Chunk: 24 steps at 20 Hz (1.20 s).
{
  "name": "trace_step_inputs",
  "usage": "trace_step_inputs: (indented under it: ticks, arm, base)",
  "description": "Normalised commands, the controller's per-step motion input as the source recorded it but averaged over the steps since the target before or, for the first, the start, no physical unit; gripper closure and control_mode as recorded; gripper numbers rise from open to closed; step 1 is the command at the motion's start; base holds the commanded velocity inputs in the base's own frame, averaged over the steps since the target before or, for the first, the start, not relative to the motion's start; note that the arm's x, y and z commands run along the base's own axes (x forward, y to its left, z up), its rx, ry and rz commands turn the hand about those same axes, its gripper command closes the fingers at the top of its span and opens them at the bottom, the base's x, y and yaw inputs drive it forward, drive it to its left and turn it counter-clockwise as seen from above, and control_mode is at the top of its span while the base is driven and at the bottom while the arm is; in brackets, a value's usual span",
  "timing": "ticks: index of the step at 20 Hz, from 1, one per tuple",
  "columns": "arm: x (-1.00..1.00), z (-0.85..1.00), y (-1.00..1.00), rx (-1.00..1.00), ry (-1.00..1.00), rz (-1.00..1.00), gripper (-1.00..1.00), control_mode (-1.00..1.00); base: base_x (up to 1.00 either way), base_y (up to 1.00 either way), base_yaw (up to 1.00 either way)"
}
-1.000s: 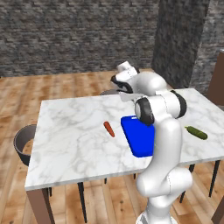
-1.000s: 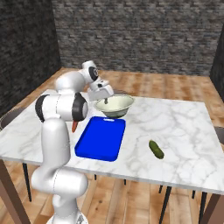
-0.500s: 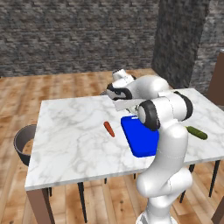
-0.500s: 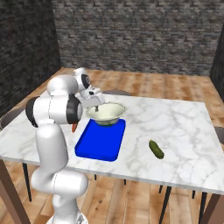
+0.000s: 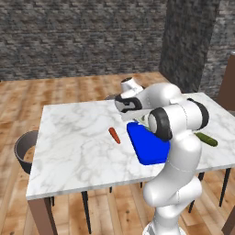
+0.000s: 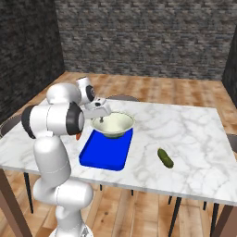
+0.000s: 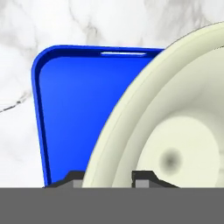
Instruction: Place the two vegetables and bowl onto the tray for setting up a vegetable dip station.
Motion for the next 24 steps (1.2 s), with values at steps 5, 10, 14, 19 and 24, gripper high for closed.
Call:
trace_step_inputs:
  ticks: [5, 10, 14, 19, 24]
  arm:
    - [0.05, -0.03, 0.23, 0.06, 0.00, 0.20, 1.00, -1.00]
    - [0.11, -0.01, 0.27, 0.06, 0.00, 0.19, 1.00, -1.00]
    - [0.04, -0.04, 0.06, 0.02, 0.00, 0.09, 1.00, -1.00]
    - [0.00, -0.20, -0.02, 0.00, 0.01, 0.03, 1.00, -1.00]
    - [0.00, -0.27, 0.00, -0.02, 0.01, 0.01, 1.00, -1.00]
  base:
    - [0.00, 0.00, 0.00]
    - [0.00, 0.00, 0.00]
    - [0.00, 0.00, 0.00]
    - [0.00, 0.00, 0.00]
    - [0.00, 0.00, 0.00]
